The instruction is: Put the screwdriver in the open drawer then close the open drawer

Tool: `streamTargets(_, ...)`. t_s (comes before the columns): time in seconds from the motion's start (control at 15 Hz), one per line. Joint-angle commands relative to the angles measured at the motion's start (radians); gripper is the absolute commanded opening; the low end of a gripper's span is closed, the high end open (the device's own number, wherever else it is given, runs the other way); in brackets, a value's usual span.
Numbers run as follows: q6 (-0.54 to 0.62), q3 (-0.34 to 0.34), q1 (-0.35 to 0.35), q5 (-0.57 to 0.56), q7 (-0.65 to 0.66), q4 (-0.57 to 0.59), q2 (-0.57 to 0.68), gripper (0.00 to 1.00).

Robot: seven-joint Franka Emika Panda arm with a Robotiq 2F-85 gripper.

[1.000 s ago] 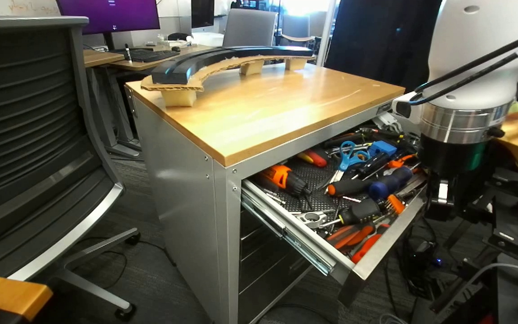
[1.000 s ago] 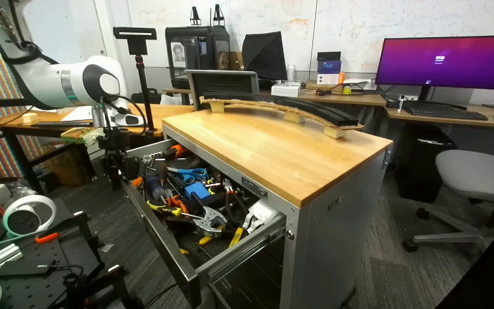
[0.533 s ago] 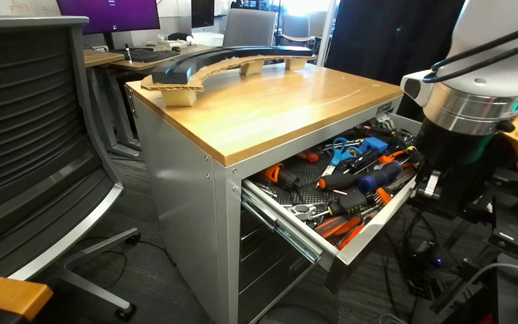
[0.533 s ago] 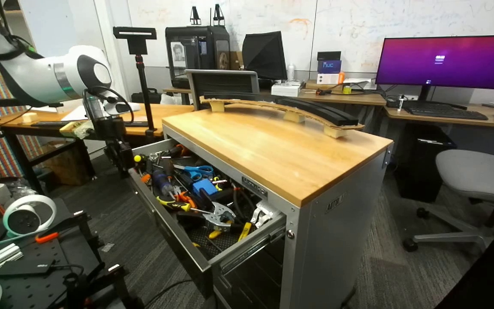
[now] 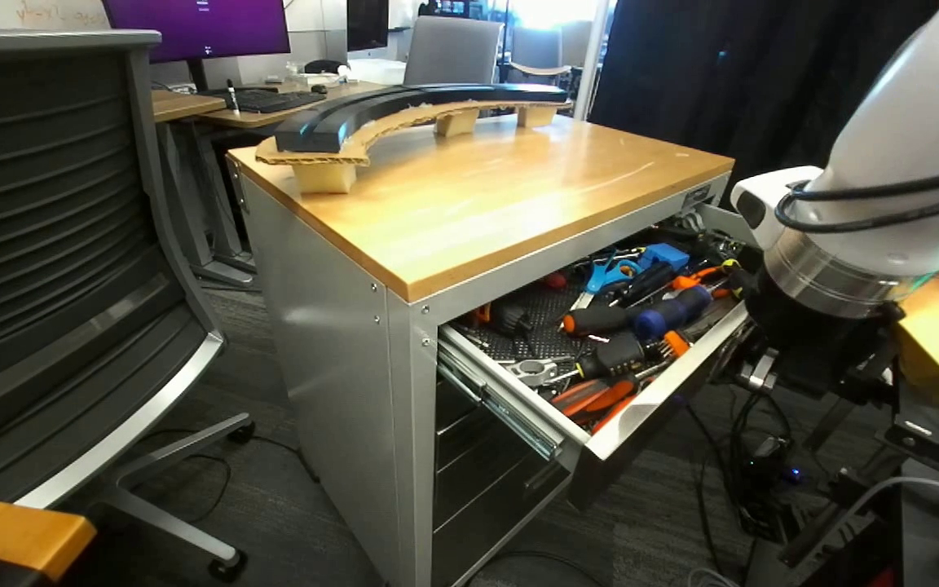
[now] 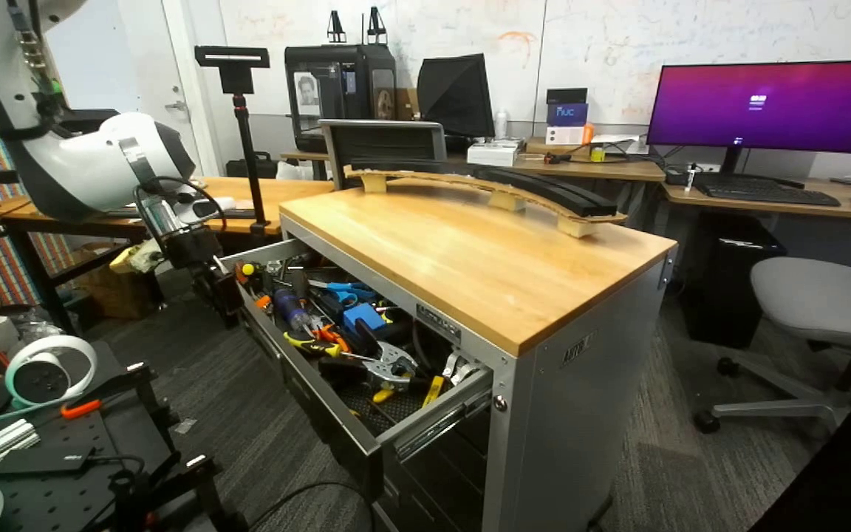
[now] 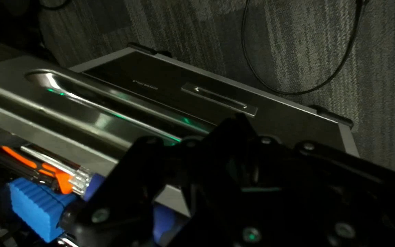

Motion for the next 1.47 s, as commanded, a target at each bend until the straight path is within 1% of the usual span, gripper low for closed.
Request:
streamTargets(0.0, -0.075, -0.045, 0.109, -0.277, 0.237, 0.075, 0.085, 0.06)
streamTargets(0.07, -0.109, -0.016, 0.099, -0.359, 0.288, 0.103, 0.116, 0.06)
streamTargets(0.13, -0.137, -0.005, 0.109, -0.432, 0.352, 0.122, 0.139, 0.06)
streamTargets(0.33, -0.242, 0.038, 0.121, -0.603, 0.489, 0.187, 0.209, 0.06)
streamTargets(0.53, -0.374, 0.072, 0.118, -0.737, 0.580, 0.247, 0.282, 0.06)
streamTargets(0.67, -0.456, 0.083, 0.111, -0.796, 0.617, 0.289, 0.331, 0.06)
streamTargets(0.93, -0.548, 0.094, 0.082, -0.810, 0.613, 0.397, 0.422, 0.06)
streamTargets(1.13, -0.585, 0.101, 0.071, -0.800, 0.608, 0.466, 0.463, 0.06)
streamTargets(1.4, -0.602, 0.107, 0.055, -0.779, 0.584, 0.525, 0.499, 0.06)
